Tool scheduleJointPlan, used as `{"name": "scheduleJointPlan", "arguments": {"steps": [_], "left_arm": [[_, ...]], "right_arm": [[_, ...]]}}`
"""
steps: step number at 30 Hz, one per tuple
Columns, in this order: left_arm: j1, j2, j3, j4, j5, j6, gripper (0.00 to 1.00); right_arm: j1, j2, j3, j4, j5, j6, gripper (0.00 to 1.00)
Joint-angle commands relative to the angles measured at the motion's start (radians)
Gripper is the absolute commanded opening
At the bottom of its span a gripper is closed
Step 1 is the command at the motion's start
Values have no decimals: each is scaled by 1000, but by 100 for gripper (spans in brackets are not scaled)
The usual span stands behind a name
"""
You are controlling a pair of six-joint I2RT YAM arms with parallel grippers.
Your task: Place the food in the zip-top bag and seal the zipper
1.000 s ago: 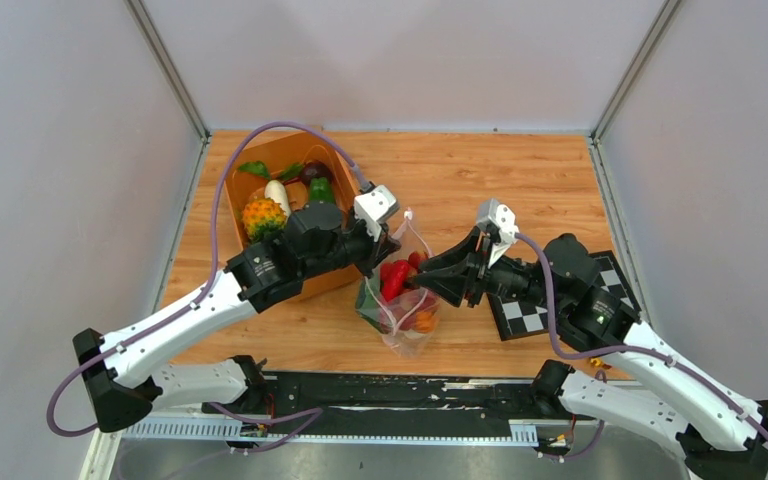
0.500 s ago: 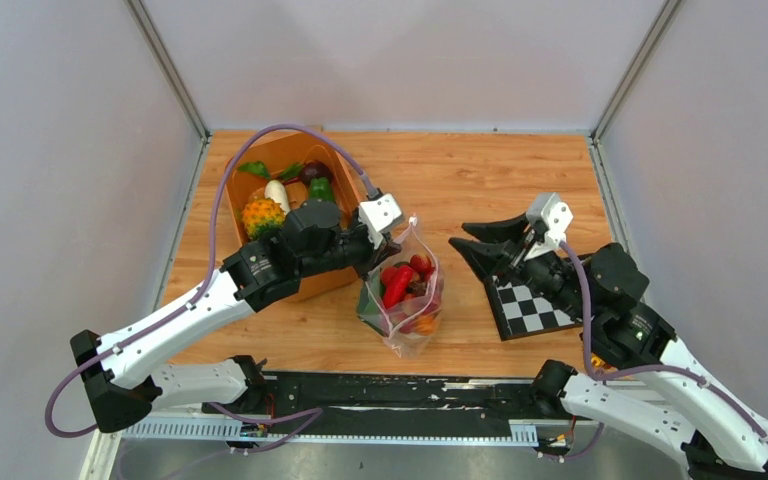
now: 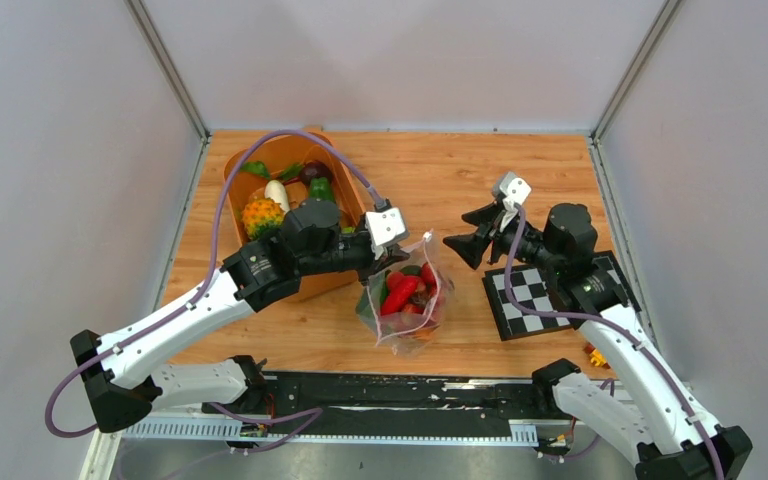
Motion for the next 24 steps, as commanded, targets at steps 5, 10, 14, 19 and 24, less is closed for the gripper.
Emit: {"name": "scheduleJointPlan", "arguments": {"steps": [5,10,14,19,24], "left_arm": [[-3,20,105,99,122,104,0],[-2,38,121,97,149,118,0],[-3,48,133,81,130,109,0],[-3,39,125,77,103,103,0],[-3,38,115,89,98,99,0]], "right_arm": [[-43,9,44,130,-545,-139,65],[-44,19,69,35,-671,-200,66],[-44,21,95,-33,-643,-208,65],[-44,-17,134,-53,-562,-126,63],[-43,-27,137,-82,-653,-46,70]]}}
